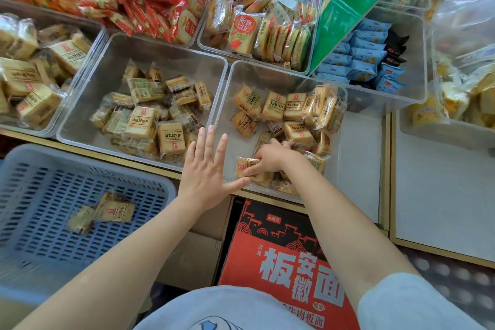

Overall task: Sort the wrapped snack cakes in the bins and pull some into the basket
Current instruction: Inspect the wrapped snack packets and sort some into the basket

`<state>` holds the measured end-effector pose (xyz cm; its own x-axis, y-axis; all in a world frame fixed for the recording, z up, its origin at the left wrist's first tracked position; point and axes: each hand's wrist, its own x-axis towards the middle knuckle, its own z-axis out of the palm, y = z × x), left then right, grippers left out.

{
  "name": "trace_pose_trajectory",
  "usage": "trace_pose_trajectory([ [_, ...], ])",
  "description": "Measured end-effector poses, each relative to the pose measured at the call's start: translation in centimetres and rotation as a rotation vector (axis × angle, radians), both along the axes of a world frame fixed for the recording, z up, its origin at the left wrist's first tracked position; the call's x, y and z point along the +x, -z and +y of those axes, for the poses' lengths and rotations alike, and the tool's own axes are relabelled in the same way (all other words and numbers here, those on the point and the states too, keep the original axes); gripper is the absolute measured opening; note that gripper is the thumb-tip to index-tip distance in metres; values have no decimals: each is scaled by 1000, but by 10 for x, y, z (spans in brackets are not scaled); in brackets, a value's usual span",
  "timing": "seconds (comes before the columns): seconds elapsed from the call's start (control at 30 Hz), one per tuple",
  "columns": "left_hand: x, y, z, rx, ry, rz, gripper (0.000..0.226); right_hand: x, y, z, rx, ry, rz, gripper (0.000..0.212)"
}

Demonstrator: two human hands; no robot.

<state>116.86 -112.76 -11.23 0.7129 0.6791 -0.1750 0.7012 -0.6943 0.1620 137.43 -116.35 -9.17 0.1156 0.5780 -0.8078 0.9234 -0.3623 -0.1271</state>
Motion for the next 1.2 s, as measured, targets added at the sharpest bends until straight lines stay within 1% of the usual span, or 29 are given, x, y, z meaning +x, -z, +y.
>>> trace_pose_trajectory([
  [0.17, 0, 1, 0, 3, -6, -13, 118, 2, -2, 1, -3, 45, 43, 86],
  [0.33, 0, 1, 1, -7, -6, -2, 118, 5, -5, 1, 15, 140, 111, 78],
  [0.47, 0, -2, 1, -10, -1, 24, 119, 9, 9, -2, 62, 212, 156, 94],
  [0.5, 0, -2, 1, -14, 2, 31, 120, 9, 9, -4, 93, 247, 184, 96],
  [0.53, 0, -3, 1, -21, 2, 35, 120, 9, 9, -6, 138, 310, 227, 93],
  [0.63, 0, -6, 1, -47, -6, 42, 123, 7, -5, -12, 330, 557, 392, 69],
  [0.67, 1, -7, 2, -60, -7, 43, 125, 6, -10, -14, 384, 606, 420, 64],
  [0.73, 1, -10, 2, -104, -19, 10, 127, 1, -21, -21, 471, 673, 439, 62],
  [0.83, -2, -25, 6, -281, -92, -124, 126, -13, -37, -38, 570, 782, 500, 60],
  [0.9, -7, -39, 6, -415, -140, -271, 118, -27, -49, -49, 624, 860, 572, 55],
  [0.93, -11, -47, 3, -478, -161, -362, 109, -37, -56, -52, 646, 897, 607, 53],
  [0.97, -16, -54, -1, -566, -180, -460, 95, -47, -64, -54, 667, 927, 649, 54],
  [1.03, -30, -72, -11, -811, -274, -641, 60, -70, -75, -57, 691, 968, 716, 61],
  [1.07, -38, -81, -14, -936, -337, -714, 52, -82, -80, -57, 692, 980, 729, 59],
  [1.13, -57, -93, -15, -1152, -471, -790, 49, -106, -89, -59, 693, 1014, 770, 47],
  [1.2, -81, -98, -12, -1312, -555, -840, 43, -127, -97, -61, 688, 1083, 829, 47],
])
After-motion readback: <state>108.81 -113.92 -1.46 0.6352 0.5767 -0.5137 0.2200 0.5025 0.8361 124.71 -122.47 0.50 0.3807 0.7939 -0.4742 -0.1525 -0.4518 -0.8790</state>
